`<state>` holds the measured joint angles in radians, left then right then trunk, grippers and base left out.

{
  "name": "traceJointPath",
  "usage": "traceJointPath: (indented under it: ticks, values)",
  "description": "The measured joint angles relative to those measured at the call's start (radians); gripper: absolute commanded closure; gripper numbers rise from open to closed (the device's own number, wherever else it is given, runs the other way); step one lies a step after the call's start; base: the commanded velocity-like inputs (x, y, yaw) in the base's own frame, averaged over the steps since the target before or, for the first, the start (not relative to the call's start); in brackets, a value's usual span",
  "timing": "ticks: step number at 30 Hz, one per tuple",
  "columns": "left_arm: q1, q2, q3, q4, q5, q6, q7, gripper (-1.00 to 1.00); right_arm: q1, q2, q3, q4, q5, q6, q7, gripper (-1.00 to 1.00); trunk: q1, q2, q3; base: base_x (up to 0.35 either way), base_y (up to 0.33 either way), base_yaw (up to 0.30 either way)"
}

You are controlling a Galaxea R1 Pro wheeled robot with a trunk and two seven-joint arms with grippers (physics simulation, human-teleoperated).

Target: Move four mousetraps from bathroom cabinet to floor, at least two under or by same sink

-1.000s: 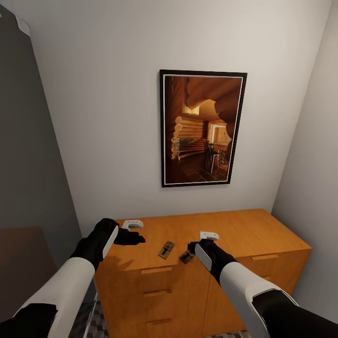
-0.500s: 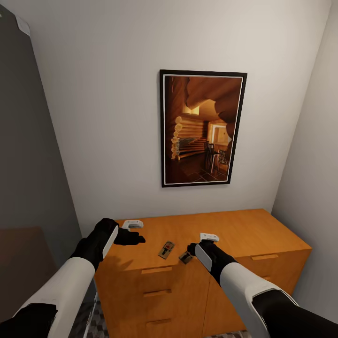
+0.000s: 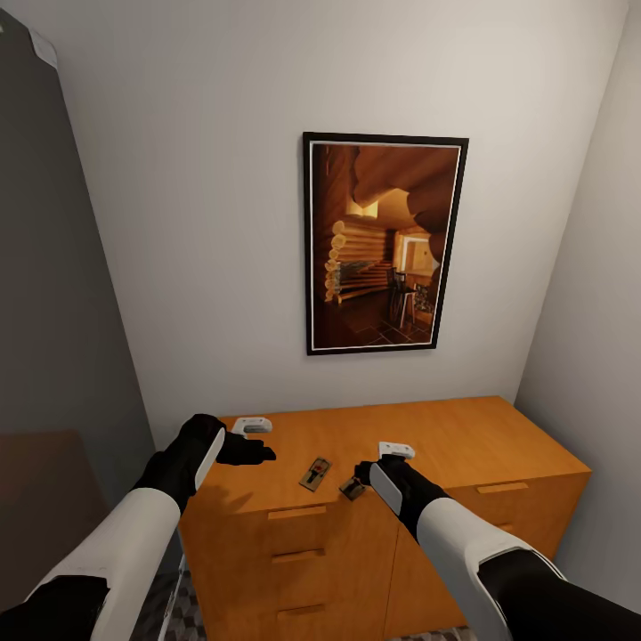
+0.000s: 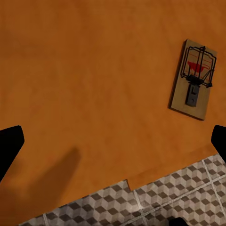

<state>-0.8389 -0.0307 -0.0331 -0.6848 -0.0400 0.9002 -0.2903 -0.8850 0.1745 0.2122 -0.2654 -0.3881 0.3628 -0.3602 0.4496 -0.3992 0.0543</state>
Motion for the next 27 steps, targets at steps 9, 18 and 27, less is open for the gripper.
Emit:
traceJointPath:
  ticks: [9, 18, 27]
  values:
    - [0.0, 0.0, 0.0, -0.001, 0.0, 0.0, 0.0, -1.0, -0.001, 0.0, 0.002, -0.005, 0.0, -0.001, 0.009, -1.0, 0.0, 0.0, 0.0, 0.0, 0.0, 0.0]
    - [0.0, 0.0, 0.0, -0.002, 0.0, 0.0, 0.0, -1.0, -0.001, 0.0, 0.003, -0.011, 0.001, -0.001, 0.016, -1.0, 0.0, 0.0, 0.0, 0.0, 0.011, 0.0]
    - [0.0, 0.0, 0.0, -0.003, 0.0, -0.001, 0.0, -1.0, -0.001, 0.0, 0.003, -0.012, 0.003, -0.002, 0.017, -1.0, 0.0, 0.0, 0.0, 0.0, 0.178, 0.0]
